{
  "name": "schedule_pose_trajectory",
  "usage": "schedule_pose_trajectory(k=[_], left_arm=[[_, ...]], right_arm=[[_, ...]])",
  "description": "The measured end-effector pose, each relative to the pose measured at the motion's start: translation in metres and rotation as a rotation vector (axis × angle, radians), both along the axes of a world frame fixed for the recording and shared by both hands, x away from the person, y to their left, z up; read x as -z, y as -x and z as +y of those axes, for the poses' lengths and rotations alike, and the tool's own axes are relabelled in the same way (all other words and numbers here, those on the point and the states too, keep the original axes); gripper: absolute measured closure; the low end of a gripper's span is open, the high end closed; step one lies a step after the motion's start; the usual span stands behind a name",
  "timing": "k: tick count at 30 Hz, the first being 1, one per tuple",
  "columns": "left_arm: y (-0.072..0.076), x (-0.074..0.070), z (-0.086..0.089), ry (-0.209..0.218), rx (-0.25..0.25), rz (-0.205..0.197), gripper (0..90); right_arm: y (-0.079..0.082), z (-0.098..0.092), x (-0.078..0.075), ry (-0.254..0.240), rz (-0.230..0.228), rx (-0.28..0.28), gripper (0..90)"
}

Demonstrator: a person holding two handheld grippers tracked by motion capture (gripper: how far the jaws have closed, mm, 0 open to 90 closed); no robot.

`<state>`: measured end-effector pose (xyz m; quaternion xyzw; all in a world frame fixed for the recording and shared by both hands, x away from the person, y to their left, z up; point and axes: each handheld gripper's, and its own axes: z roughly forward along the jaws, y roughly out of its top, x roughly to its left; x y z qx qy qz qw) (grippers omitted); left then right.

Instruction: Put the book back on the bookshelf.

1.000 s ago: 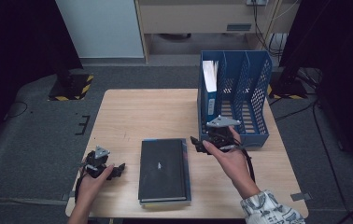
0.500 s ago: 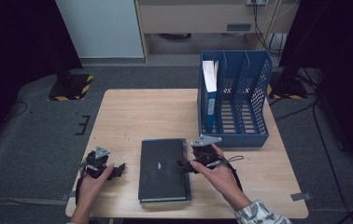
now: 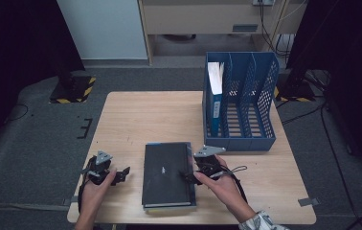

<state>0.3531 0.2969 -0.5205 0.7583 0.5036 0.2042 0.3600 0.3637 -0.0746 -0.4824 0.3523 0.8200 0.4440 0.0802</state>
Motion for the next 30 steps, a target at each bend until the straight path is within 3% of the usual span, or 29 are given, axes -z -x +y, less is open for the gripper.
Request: schedule_pose_trajectory(k=[5,6,12,17,22,24,27,30], left_arm=[[0.006,-0.010,-0.011,0.012,0.053,-0.024,6.3],[0.008,-0.012,-0.012,0.035,0.052,-0.034,6.7],[0.013,-0.028,-0.022,0.079,0.101,-0.032,9.4],[0.016,-0.046,-0.043,0.064,0.191,-0.036,9.4],[0.012,-0.050,-0.060,0.045,0.241,0.023,12.3],[0.009,-0.048,-0.065,0.077,0.257,0.055,13.9],[0.004,-0.046,-0.069,0.089,0.277,0.079,14.3],[0.003,-0.047,-0.076,0.109,0.316,0.092,22.1]], right_arm=[[0.002,0.003,0.002,0.001,0.008,0.008,14.2],[0.002,0.004,0.002,0.002,0.009,0.009,13.9],[-0.001,0.003,0.003,0.003,0.021,0.002,10.6],[-0.004,0.009,0.002,0.012,0.049,-0.010,10.9],[-0.004,0.018,0.001,0.017,0.070,-0.025,10.7],[-0.005,0.020,0.001,0.018,0.073,-0.029,10.5],[-0.007,0.023,0.002,0.014,0.081,-0.026,9.0],[-0.008,0.024,0.002,0.011,0.091,-0.018,8.1]])
